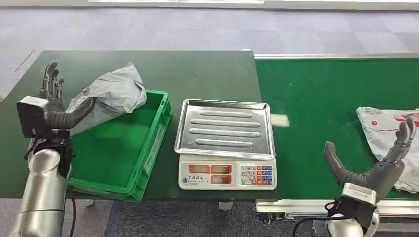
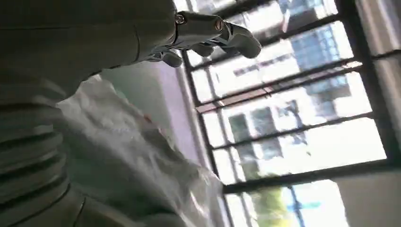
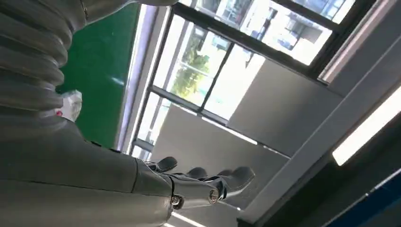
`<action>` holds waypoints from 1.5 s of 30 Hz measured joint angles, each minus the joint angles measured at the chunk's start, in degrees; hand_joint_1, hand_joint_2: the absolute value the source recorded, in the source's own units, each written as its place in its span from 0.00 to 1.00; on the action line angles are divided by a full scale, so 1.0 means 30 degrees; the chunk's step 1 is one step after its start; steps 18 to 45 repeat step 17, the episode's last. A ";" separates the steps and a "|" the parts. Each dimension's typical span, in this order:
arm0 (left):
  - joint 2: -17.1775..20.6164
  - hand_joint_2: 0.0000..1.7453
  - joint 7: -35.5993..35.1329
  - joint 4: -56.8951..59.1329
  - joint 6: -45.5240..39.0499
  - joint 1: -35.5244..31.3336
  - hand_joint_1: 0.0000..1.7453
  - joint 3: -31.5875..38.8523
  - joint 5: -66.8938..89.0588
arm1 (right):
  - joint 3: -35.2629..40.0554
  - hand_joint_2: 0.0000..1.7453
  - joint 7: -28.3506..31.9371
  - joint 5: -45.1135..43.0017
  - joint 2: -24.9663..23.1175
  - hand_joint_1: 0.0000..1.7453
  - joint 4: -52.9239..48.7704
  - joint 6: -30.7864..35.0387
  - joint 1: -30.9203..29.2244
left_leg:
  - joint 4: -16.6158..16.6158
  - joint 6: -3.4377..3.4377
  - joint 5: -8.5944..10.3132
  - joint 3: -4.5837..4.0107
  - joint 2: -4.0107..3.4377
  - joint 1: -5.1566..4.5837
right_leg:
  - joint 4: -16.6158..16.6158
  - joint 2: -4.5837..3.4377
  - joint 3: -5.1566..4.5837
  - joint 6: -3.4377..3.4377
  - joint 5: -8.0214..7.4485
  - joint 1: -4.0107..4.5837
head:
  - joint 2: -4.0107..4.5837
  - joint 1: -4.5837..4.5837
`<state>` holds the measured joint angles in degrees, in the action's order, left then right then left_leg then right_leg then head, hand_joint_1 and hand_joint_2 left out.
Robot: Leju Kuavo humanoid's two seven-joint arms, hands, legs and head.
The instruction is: Moved the parcel from conveyor to table for the left to box.
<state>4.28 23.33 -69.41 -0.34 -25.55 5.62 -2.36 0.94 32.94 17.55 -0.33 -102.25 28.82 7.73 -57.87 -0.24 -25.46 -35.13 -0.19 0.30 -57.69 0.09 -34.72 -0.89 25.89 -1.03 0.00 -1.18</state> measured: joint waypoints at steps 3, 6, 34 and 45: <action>-0.0559 1.00 0.0805 -0.3387 0.2928 0.2196 0.00 -0.0015 -0.2736 | -0.0232 1.00 -0.0124 -0.0908 0.0000 0.00 0.0000 -0.1503 0.0002 | 0.0000 0.0003 -0.0038 0.0006 -0.0005 -0.0003 | 0.0003 -0.0001 0.0006 0.0003 0.0027 -0.0008 | 0.0000 0.0000; -0.1122 1.00 0.1537 -0.6148 0.4645 0.4540 0.00 -0.0102 -0.3958 | -0.0554 1.00 -0.0313 -0.1515 0.0000 0.00 0.0000 -0.2535 0.0108 | -0.0002 0.0012 -0.0078 0.0023 -0.0027 -0.0006 | 0.0010 -0.0010 0.0014 -0.0006 0.0053 -0.0011 | 0.0000 0.0000; -0.2783 1.00 0.2485 -0.9088 0.3150 0.9016 0.00 -0.0350 -0.1985 | -0.1902 1.00 -0.0182 -0.1617 -0.0189 0.00 -0.0627 -0.3467 0.1037 | 0.0000 0.0007 -0.0118 0.0053 -0.0015 -0.0004 | 0.0016 0.0006 0.0055 -0.0016 0.0103 0.0007 | 0.0000 -0.0007; -0.2783 1.00 0.2485 -0.9088 0.3150 0.9016 0.00 -0.0350 -0.1985 | -0.1902 1.00 -0.0182 -0.1617 -0.0189 0.00 -0.0627 -0.3467 0.1037 | 0.0000 0.0007 -0.0118 0.0053 -0.0015 -0.0004 | 0.0016 0.0006 0.0055 -0.0016 0.0103 0.0007 | 0.0000 -0.0007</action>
